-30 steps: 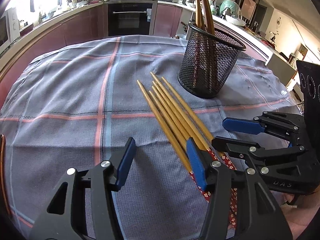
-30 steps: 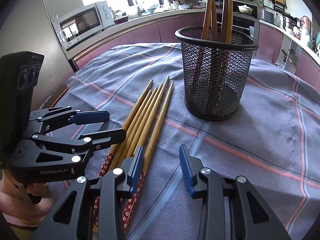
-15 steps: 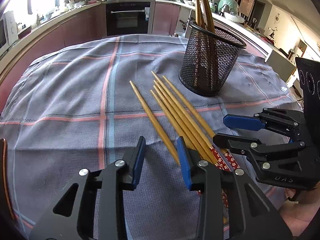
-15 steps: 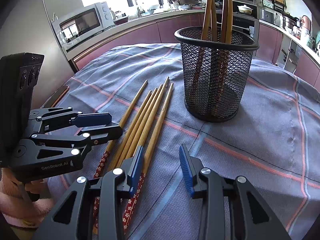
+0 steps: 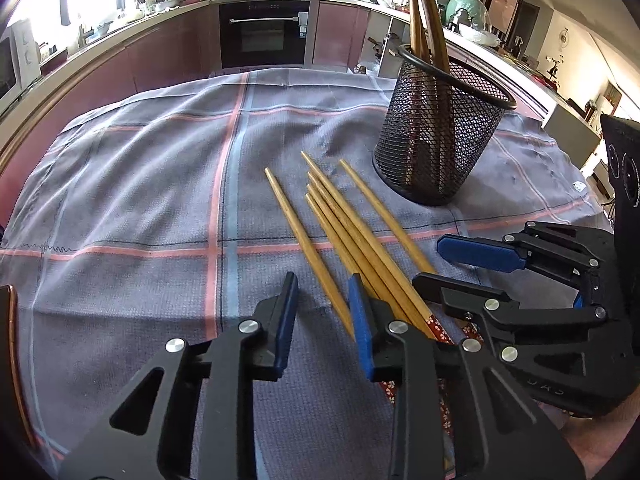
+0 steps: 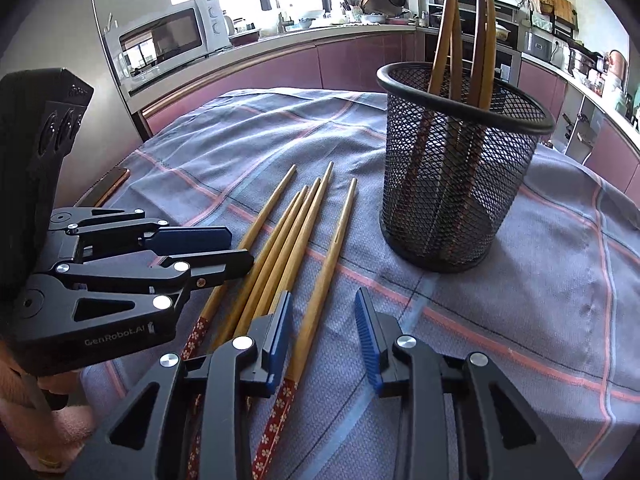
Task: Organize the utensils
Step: 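Move both open tools down toward the remaining chopsticks, then grasp one chopstick with the left tool while the right tool grasps another, then lift both chopsticks upright and carry them over the black mesh cup, then lower the chopsticks into the cup and open both tools to release them, then withdraw both open tools from the cup back over the remaining chopsticks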
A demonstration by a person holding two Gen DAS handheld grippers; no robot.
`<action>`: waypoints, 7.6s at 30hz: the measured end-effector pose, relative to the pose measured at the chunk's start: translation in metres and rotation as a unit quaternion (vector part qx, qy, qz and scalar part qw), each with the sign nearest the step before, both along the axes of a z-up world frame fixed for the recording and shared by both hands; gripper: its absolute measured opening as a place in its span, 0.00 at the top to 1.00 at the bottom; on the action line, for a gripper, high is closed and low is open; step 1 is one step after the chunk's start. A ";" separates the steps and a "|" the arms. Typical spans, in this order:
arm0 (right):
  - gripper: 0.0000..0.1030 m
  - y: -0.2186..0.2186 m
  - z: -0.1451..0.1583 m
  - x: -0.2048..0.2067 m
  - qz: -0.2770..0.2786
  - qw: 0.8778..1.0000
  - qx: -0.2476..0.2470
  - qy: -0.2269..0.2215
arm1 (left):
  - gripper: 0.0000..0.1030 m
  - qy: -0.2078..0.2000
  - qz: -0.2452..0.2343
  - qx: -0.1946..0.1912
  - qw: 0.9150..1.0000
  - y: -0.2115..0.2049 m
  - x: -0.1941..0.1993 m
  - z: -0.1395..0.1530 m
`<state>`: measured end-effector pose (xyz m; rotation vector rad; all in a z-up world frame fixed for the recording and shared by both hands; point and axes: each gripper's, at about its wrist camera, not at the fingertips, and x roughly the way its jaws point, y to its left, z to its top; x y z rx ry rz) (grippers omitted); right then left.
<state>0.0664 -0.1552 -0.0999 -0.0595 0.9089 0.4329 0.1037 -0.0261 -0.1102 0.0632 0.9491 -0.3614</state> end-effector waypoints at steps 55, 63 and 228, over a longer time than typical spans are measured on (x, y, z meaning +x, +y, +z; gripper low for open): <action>0.95 -0.040 0.071 -0.024 -0.016 0.991 0.105 -0.082 | 0.93 -0.054 -0.003 -0.125 0.991 0.040 -0.029 0.076; 0.95 -0.052 0.084 -0.027 -0.025 0.988 0.115 -0.104 | 0.93 -0.076 -0.016 -0.160 0.984 0.048 -0.039 0.102; 0.74 -0.003 0.002 -0.009 0.003 1.000 0.022 0.005 | 0.48 -0.029 0.012 -0.027 0.999 0.009 -0.022 0.005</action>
